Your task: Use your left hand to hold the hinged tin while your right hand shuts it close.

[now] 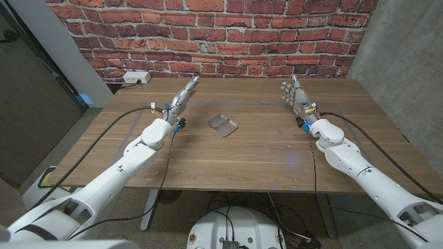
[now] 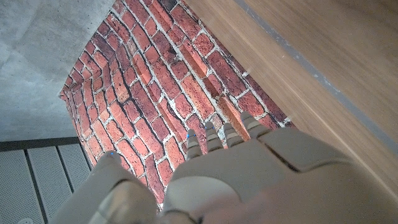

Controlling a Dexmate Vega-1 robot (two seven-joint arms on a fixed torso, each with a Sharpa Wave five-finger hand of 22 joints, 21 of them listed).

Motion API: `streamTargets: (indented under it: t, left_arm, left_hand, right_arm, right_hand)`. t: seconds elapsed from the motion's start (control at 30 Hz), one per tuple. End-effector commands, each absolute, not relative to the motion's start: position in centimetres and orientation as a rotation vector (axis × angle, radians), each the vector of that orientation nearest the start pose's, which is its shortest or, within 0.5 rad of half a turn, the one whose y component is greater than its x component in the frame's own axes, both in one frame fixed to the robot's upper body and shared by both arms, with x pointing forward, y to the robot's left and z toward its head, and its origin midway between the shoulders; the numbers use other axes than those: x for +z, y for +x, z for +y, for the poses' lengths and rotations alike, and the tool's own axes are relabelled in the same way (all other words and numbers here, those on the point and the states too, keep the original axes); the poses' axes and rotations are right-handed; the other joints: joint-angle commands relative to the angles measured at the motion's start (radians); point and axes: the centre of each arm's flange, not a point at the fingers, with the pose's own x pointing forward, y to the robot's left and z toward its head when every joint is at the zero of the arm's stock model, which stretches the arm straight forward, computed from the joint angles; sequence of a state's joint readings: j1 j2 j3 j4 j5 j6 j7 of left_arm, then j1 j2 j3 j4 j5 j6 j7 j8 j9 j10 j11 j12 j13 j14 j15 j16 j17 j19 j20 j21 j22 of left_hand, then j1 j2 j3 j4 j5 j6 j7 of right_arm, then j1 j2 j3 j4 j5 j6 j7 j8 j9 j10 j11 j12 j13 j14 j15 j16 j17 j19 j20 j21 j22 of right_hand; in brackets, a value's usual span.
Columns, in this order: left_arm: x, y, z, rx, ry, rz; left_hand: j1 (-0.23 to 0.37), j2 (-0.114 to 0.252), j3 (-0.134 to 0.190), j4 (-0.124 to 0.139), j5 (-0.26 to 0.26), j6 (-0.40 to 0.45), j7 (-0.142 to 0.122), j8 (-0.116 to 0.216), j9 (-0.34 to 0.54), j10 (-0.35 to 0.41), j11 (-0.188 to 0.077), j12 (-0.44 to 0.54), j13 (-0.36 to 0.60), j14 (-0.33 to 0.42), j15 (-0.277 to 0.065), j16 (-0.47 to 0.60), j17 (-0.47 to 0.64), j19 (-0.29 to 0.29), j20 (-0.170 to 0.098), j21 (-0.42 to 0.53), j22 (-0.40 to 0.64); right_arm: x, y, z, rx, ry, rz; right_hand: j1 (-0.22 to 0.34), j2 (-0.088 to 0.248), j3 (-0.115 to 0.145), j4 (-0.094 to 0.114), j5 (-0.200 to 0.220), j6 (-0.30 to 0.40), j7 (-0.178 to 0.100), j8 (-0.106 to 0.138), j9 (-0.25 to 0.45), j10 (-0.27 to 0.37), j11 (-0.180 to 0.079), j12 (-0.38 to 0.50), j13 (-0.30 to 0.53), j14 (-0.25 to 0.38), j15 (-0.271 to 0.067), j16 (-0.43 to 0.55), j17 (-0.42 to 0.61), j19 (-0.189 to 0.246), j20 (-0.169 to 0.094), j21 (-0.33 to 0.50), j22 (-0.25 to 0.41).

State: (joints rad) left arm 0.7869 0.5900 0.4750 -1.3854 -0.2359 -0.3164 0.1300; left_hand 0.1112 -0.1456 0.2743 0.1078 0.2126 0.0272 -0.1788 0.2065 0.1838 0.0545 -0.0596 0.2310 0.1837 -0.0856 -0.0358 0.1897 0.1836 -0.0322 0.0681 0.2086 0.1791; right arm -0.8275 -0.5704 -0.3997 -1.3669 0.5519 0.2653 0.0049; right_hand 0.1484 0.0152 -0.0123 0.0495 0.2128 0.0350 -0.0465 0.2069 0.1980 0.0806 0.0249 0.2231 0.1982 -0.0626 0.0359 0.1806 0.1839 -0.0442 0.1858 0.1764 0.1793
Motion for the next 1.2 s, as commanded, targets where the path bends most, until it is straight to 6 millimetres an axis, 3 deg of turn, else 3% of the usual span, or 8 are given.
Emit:
streamTargets:
  t: [0.03, 0.1, 0.23, 0.4, 0.47, 0.57, 0.67, 1.2]
  left_arm:
    - [1.8, 62.7, 25.9, -0.098, 0.564, -0.775]
    - [2.0, 62.4, 25.9, -0.094, 0.591, -0.783]
    - [2.4, 61.7, 25.9, -0.100, 0.663, -0.790]
    - [2.9, 60.8, 26.2, -0.089, 0.759, -0.806]
    - [3.2, 60.4, 26.2, -0.073, 0.794, -0.827]
    - [3.4, 60.0, 26.1, -0.044, 0.815, -0.873]
    - [4.0, 59.9, 25.9, -0.055, 0.864, -0.891]
    - [6.1, 58.1, 24.6, -0.078, 1.213, -0.905]
  left_hand:
    - [-0.017, 0.006, -0.009, 0.005, 0.010, 0.019, -0.001, 0.005, 0.002, 0.013, -0.006, 0.004, 0.006, 0.007, -0.041, 0.007, 0.003, 0.004, -0.004, 0.005, 0.003]
    - [-0.029, 0.009, -0.017, 0.011, 0.015, 0.041, 0.004, 0.010, 0.002, 0.023, -0.007, 0.005, 0.006, -0.001, -0.049, 0.003, 0.004, 0.003, -0.027, 0.003, 0.002]
    - [-0.036, 0.011, -0.021, 0.015, 0.018, 0.048, 0.004, 0.011, 0.002, 0.034, -0.011, 0.008, 0.006, -0.013, -0.054, -0.002, 0.003, -0.003, -0.035, -0.001, 0.002]
    - [-0.050, 0.012, -0.041, 0.020, 0.032, -0.015, -0.027, -0.018, 0.002, 0.036, -0.027, 0.000, 0.006, 0.015, -0.054, 0.005, 0.002, 0.043, 0.043, 0.009, 0.000]
    - [-0.050, 0.012, -0.043, 0.019, 0.034, -0.027, -0.029, -0.021, 0.003, 0.036, -0.028, -0.001, 0.006, 0.014, -0.054, 0.004, 0.002, 0.046, 0.038, 0.009, 0.000]
    - [-0.045, 0.027, -0.048, 0.018, 0.047, 0.017, -0.022, -0.001, 0.003, 0.044, -0.030, -0.004, 0.007, -0.044, -0.061, -0.014, 0.001, -0.011, -0.015, -0.016, 0.001]
    - [-0.043, 0.032, -0.050, 0.018, 0.052, 0.030, -0.020, 0.002, 0.002, 0.052, -0.030, -0.003, 0.007, -0.074, -0.060, -0.019, 0.001, -0.045, -0.031, -0.026, 0.002]
    - [-0.019, 0.040, -0.052, 0.004, 0.061, -0.010, -0.022, -0.014, 0.003, -0.002, -0.032, -0.026, 0.007, -0.097, -0.057, -0.011, 0.000, -0.065, -0.029, -0.020, 0.002]
  right_arm:
    - [-1.2, 64.2, -28.7, 0.190, -0.088, -0.627]
    - [-1.3, 64.3, -28.8, 0.196, -0.090, -0.626]
    - [-1.3, 64.3, -28.8, 0.180, -0.088, -0.634]
    - [-1.6, 64.8, -28.8, 0.190, -0.067, -0.631]
    - [-1.5, 64.9, -28.8, 0.211, -0.091, -0.624]
    - [-1.3, 65.0, -28.9, 0.210, -0.123, -0.626]
    - [-1.2, 65.1, -28.6, 0.213, -0.084, -0.647]
    - [-1.7, 63.3, -28.4, 0.211, -0.137, -0.691]
  right_hand:
    - [0.004, -0.006, -0.002, -0.002, 0.000, -0.008, 0.002, -0.002, 0.001, -0.001, 0.001, -0.001, 0.004, -0.010, 0.000, -0.001, 0.003, -0.006, 0.000, 0.007, 0.002]
    - [0.004, -0.006, -0.002, -0.002, -0.001, -0.007, 0.002, -0.002, 0.001, -0.001, 0.002, -0.001, 0.004, -0.010, 0.000, -0.001, 0.003, -0.005, -0.001, 0.007, 0.002]
    - [0.003, -0.006, -0.003, -0.002, -0.001, -0.009, 0.003, -0.003, 0.001, -0.003, 0.003, -0.001, 0.004, -0.012, 0.001, -0.001, 0.003, -0.006, -0.003, 0.008, 0.002]
    - [0.001, -0.006, -0.004, -0.001, -0.002, -0.008, 0.003, -0.002, 0.001, -0.002, 0.002, 0.000, 0.004, -0.014, 0.001, 0.000, 0.004, -0.005, -0.004, 0.009, 0.002]
    - [0.001, -0.007, -0.004, -0.001, -0.002, -0.007, 0.002, -0.002, 0.001, -0.001, 0.002, 0.000, 0.004, -0.015, 0.001, 0.000, 0.004, -0.005, -0.004, 0.009, 0.002]
    - [-0.002, -0.006, -0.007, 0.000, -0.004, -0.032, 0.000, -0.011, 0.002, -0.027, 0.004, -0.008, 0.004, -0.051, 0.008, -0.008, 0.003, -0.031, -0.007, 0.004, 0.002]
    - [-0.004, -0.005, -0.008, 0.000, -0.004, -0.032, 0.000, -0.010, 0.002, -0.029, 0.002, -0.008, 0.004, -0.060, 0.001, -0.008, 0.003, -0.037, -0.009, 0.004, 0.002]
    - [-0.001, -0.003, -0.007, -0.002, -0.005, -0.025, -0.006, -0.005, 0.002, -0.023, -0.007, -0.003, 0.004, -0.052, -0.008, 0.000, 0.002, -0.032, -0.015, 0.010, 0.002]
